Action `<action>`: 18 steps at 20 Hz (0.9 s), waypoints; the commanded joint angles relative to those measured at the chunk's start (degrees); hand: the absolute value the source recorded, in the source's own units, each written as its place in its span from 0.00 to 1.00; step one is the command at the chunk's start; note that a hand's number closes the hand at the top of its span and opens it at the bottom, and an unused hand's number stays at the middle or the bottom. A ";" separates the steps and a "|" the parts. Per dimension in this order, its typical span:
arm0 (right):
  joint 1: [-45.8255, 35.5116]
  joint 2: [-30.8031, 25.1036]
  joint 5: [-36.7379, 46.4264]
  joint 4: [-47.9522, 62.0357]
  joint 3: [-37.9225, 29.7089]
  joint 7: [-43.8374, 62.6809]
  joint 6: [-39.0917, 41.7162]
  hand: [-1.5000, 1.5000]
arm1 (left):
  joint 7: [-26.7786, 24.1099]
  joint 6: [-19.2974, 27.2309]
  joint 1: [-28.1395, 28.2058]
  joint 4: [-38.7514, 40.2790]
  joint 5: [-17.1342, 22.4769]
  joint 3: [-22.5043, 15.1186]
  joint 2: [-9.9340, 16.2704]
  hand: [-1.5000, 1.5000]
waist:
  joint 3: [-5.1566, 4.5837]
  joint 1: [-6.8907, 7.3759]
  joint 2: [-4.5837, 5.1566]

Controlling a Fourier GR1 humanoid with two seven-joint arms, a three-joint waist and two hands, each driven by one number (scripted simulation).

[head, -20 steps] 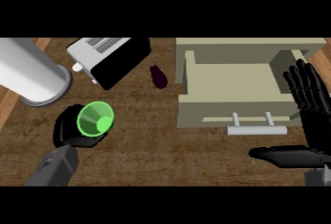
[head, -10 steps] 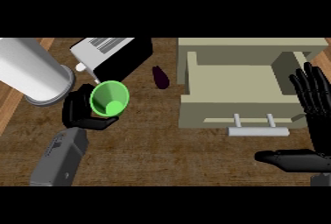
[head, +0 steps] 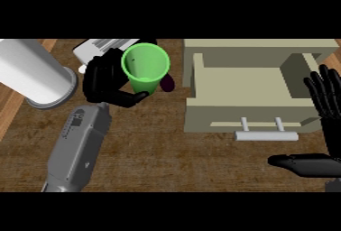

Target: Pick up the cup, place it into the drawer and close the drawer

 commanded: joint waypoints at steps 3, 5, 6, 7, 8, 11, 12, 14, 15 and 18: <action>2.16 0.23 -0.20 -2.27 -0.33 -0.26 0.31 0.00 | 12.59 7.83 -6.42 -8.10 -1.05 -5.42 -2.10 1.00 | -0.03 -0.56 0.12; 2.82 0.34 -0.86 -4.29 0.54 1.36 0.90 0.00 | 17.90 12.42 -10.33 -9.51 -0.40 -7.12 -2.13 1.00 | -0.03 -0.82 0.07; 0.40 0.33 -0.20 -2.75 0.63 0.89 0.27 0.00 | 17.11 13.40 -15.41 -3.67 -0.10 -7.16 -2.14 1.00 | -0.03 -1.37 0.36; 3.13 -1.15 -3.15 -1.47 -2.18 -1.03 2.82 0.00 | 17.48 14.83 -15.89 -3.64 -1.01 -7.81 -2.15 1.00 | -0.01 -1.39 0.34; -1.66 0.43 0.28 0.32 1.19 0.57 0.30 0.00 | 17.18 16.50 -19.18 0.05 -0.35 -8.99 -2.15 1.00 | -0.03 -1.36 0.52; -1.26 0.80 0.52 0.44 0.39 0.40 -0.51 0.00 | 16.87 16.24 -19.79 3.14 0.37 -9.02 -2.17 1.00 | -0.05 -1.10 0.46; -1.71 0.01 0.26 0.27 0.05 1.69 -0.20 0.00 | 16.88 21.58 -22.72 3.60 1.02 -12.00 -2.17 1.00 | -0.04 -1.50 0.47; -1.08 1.29 1.23 1.79 1.23 -1.92 -0.06 0.00 | 17.92 23.32 -25.08 7.10 4.43 -14.18 -2.17 1.00 | -0.03 -1.87 0.56; 2.87 2.49 2.06 -3.22 2.84 0.65 -0.71 0.00 | 16.82 22.75 -24.60 9.33 5.02 -13.25 -2.17 1.00 | -0.05 -2.10 0.52; -0.38 0.13 -0.33 -1.70 0.39 0.20 0.94 0.00 | 19.07 24.36 -28.57 12.32 9.04 -16.19 -2.17 1.00 | -0.04 -2.14 0.55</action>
